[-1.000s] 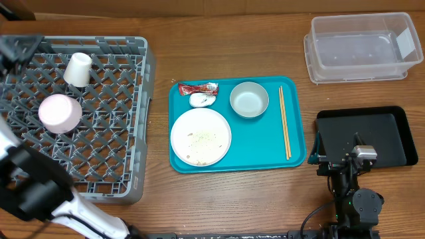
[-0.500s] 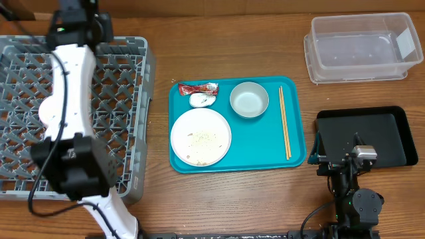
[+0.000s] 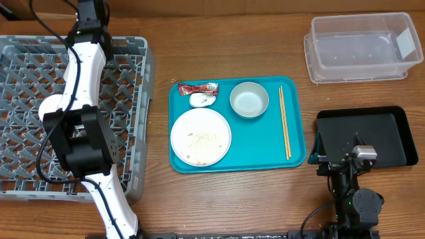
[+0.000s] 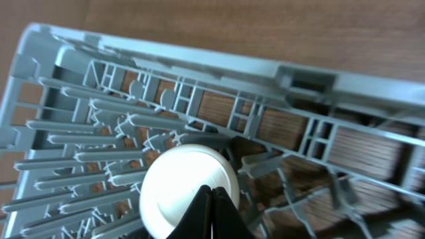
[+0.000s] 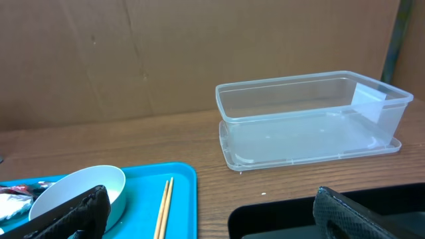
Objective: Sort waste into correct bins and load items into the dishwasher
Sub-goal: 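Set the cup upside down in the rack and release it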
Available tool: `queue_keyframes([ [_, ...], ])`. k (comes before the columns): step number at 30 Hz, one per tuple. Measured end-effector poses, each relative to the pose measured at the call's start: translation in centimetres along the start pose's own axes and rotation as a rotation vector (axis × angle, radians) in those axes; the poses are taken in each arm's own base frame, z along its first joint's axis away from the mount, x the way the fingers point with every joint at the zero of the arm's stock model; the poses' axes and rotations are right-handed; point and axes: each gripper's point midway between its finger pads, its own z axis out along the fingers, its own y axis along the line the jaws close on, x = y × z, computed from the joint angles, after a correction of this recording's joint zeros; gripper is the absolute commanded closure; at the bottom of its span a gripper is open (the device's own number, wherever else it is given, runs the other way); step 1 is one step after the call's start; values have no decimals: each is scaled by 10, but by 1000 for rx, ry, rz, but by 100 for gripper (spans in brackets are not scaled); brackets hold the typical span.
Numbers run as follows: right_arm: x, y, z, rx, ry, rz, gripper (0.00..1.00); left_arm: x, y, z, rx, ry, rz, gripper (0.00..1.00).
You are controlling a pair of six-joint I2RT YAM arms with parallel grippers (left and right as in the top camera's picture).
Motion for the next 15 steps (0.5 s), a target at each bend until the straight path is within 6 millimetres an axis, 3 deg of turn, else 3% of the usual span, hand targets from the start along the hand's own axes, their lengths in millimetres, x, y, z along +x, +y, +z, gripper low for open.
queue_keyframes([
  [4,0,0,0,0,0,0,0,5,4,14,-7,16,-11,96],
  [15,0,0,0,0,0,0,0,12,25,26,23,37,-69,96],
])
